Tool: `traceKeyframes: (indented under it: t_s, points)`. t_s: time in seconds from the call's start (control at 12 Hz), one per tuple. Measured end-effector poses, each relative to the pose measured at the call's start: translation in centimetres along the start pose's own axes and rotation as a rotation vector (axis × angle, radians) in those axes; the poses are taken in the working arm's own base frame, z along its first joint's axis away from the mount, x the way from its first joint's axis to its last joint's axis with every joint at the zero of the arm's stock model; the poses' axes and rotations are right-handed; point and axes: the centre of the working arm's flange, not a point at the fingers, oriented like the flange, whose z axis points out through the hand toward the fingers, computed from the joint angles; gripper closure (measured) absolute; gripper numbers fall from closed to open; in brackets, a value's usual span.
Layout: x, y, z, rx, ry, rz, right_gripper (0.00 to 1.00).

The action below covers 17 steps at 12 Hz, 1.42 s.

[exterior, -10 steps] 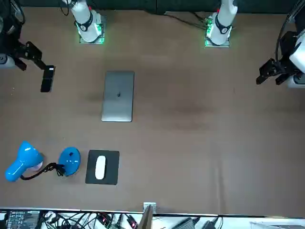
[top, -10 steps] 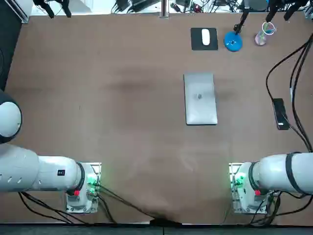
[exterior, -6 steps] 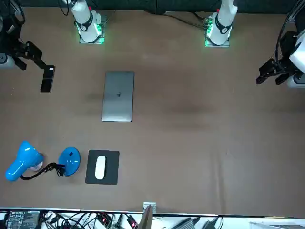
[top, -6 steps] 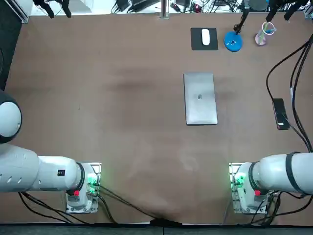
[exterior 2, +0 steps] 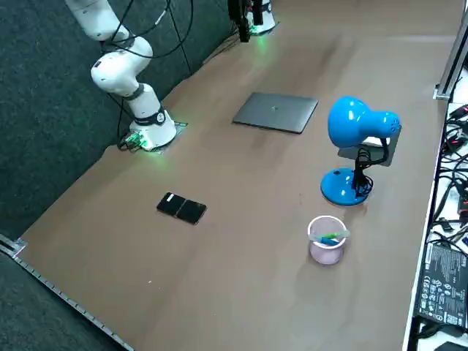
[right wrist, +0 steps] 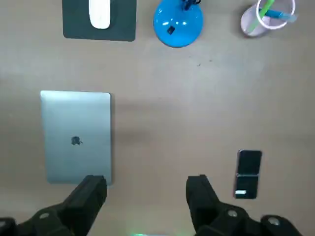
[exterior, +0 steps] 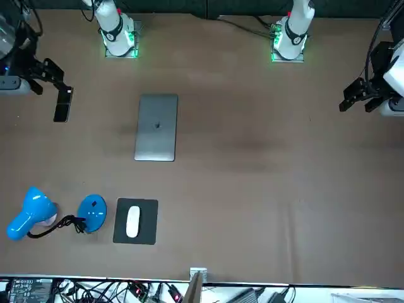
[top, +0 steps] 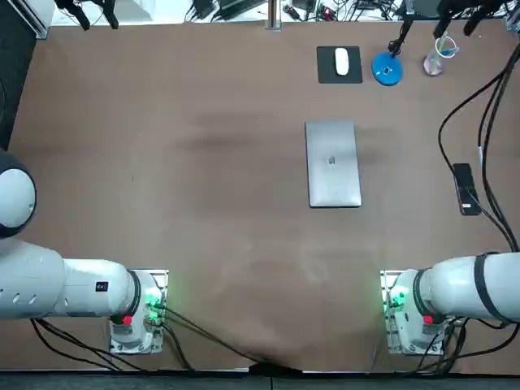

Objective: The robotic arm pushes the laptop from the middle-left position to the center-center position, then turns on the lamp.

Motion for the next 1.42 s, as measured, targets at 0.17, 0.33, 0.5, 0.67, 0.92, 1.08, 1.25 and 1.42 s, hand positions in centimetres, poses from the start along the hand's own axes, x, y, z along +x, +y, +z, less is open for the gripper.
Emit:
traceKeyframes:
  t_s: [0.17, 0.33, 0.5, 0.67, 0.92, 1.08, 1.25, 1.42]
  points:
    - [0.4, -3.0, 1.1, -0.002, -0.02, 0.079, 0.0]
    - [0.9, -7.0, 2.7, -0.011, -0.043, 0.159, 0.0]
    - [1.5, -11.3, 4.7, -0.024, -0.053, 0.264, 0.0]
    - [1.9, -15.3, 7.1, -0.04, -0.062, 0.376, 0.0]
    - [2.6, -20.2, 11.2, -0.045, -0.068, 0.562, 0.0]
    - [2.5, -23.1, 14.3, -0.033, -0.073, 0.689, 0.0]
    - [1.5, -26.2, 17.7, -0.029, -0.063, 0.812, 0.0]
    - [0.0, -29.4, 21.0, -0.026, -0.049, 0.944, 0.0]
